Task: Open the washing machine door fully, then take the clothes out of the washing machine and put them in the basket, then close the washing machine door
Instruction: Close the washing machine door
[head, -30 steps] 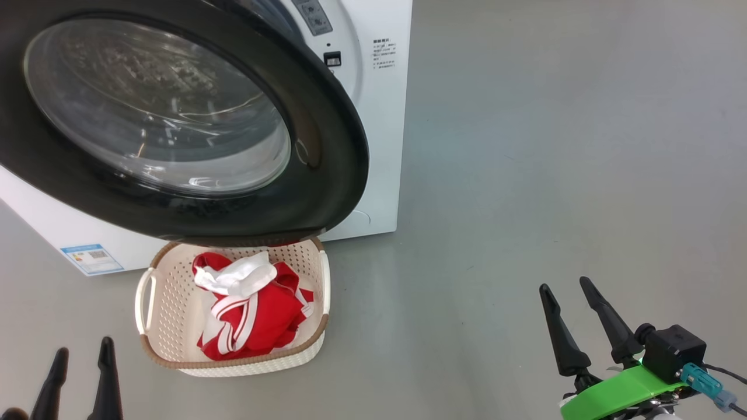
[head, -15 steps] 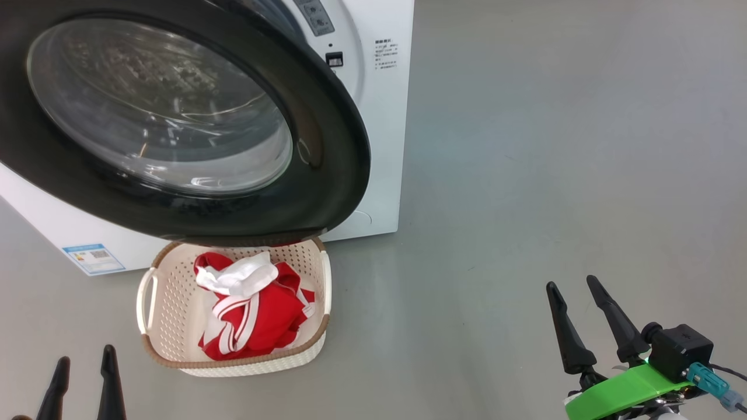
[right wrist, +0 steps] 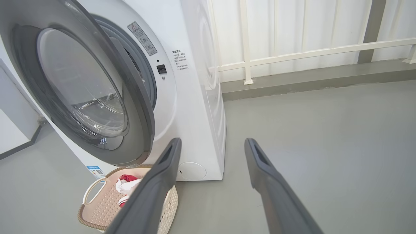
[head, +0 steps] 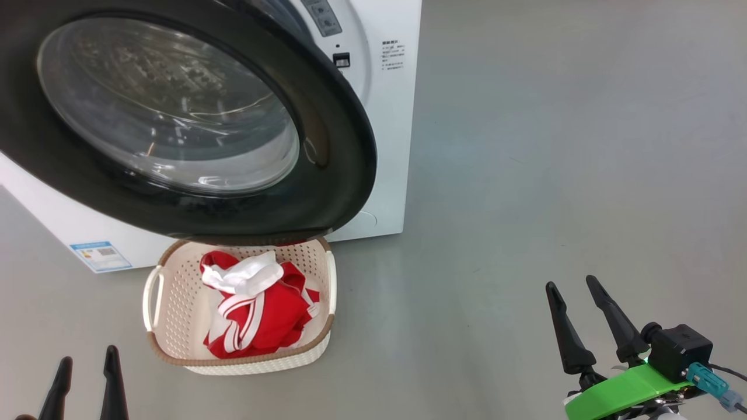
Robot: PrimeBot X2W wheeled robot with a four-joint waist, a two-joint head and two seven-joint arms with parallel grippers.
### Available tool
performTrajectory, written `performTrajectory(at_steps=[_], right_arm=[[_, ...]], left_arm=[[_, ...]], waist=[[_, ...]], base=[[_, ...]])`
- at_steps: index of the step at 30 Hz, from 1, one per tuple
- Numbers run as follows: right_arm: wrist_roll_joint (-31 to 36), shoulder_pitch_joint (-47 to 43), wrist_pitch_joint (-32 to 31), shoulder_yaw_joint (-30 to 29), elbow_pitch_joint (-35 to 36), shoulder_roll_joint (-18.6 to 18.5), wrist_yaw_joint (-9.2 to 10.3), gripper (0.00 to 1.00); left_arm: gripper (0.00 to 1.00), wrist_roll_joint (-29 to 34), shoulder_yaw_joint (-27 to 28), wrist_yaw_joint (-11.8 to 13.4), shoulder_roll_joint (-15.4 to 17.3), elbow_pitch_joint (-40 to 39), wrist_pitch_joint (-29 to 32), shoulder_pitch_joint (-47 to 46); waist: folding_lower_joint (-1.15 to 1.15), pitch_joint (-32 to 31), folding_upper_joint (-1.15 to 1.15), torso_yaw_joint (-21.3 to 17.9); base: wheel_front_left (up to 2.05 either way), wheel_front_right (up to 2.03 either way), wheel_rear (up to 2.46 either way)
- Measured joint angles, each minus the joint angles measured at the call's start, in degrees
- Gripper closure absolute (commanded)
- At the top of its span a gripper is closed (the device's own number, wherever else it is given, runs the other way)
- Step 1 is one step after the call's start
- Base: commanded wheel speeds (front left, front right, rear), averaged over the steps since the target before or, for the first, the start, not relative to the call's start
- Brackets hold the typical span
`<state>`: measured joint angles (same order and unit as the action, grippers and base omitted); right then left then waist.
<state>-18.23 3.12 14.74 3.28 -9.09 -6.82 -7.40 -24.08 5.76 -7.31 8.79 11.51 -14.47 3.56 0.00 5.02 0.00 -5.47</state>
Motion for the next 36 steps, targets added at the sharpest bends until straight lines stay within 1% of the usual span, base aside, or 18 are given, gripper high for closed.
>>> performTrajectory(at_steps=[5,6,7,9,15,21,26,29,36], right_arm=[[0.0,0.02,0.0,0.2,-0.01,-0.02,0.0,0.0],[0.0,0.02,0.0,0.42,-0.03,-0.04,0.0,0.04],[0.0,0.03,0.0,0.78,-0.09,-0.07,0.0,0.34],[-0.21,0.08,0.0,1.7,-0.33,-0.13,0.0,1.0],[-0.58,1.55,-0.01,3.76,-1.02,-0.22,0.0,1.0],[-0.58,7.12,0.0,5.69,-1.63,0.0,0.0,1.0],[-0.64,12.85,0.0,7.94,-3.56,0.0,0.0,1.0],[-2.64,16.03,0.0,9.42,-4.59,0.1,0.0,1.0],[-3.12,22.48,0.0,10.94,-7.33,0.97,0.0,1.0]], left_arm=[[0.0,1.36,-0.11,0.0,-0.2,0.07,0.0,-0.01],[0.0,1.52,-0.16,0.0,-0.3,0.08,0.01,-0.01],[0.0,1.57,-0.21,0.0,-0.45,0.11,0.01,-0.01],[0.0,1.59,-0.22,0.0,-0.92,0.08,0.0,-0.01],[0.0,1.74,-0.4,0.0,-1.6,-0.05,0.01,-0.01],[0.0,1.76,-0.68,0.0,-1.8,-0.89,0.0,-0.41],[0.0,1.76,-1.71,0.0,-2.11,-2.02,0.0,-2.38],[0.0,1.76,-2.14,0.0,-2.14,-2.16,0.0,-3.7],[0.0,1.76,-2.63,0.0,-2.35,-2.29,0.0,-6.55]], waist=[[0.0,-0.06,0.0,0.73],[0.0,-0.12,0.0,0.9],[0.0,-0.23,0.0,1.07],[0.0,-0.46,0.0,1.47],[0.0,-0.27,0.0,2.93],[0.0,1.04,0.0,4.77],[0.0,3.42,0.0,6.61],[0.0,4.77,0.0,7.48],[0.0,8.18,0.0,9.06]], base=[[0.0,0.0,0.0],[0.0,0.0,0.0],[0.0,0.0,0.0],[0.0,0.0,0.0],[0.0,0.0,0.0],[0.0,0.0,0.0],[0.0,0.0,0.0],[0.0,0.0,0.0],[0.0,0.0,0.0]])
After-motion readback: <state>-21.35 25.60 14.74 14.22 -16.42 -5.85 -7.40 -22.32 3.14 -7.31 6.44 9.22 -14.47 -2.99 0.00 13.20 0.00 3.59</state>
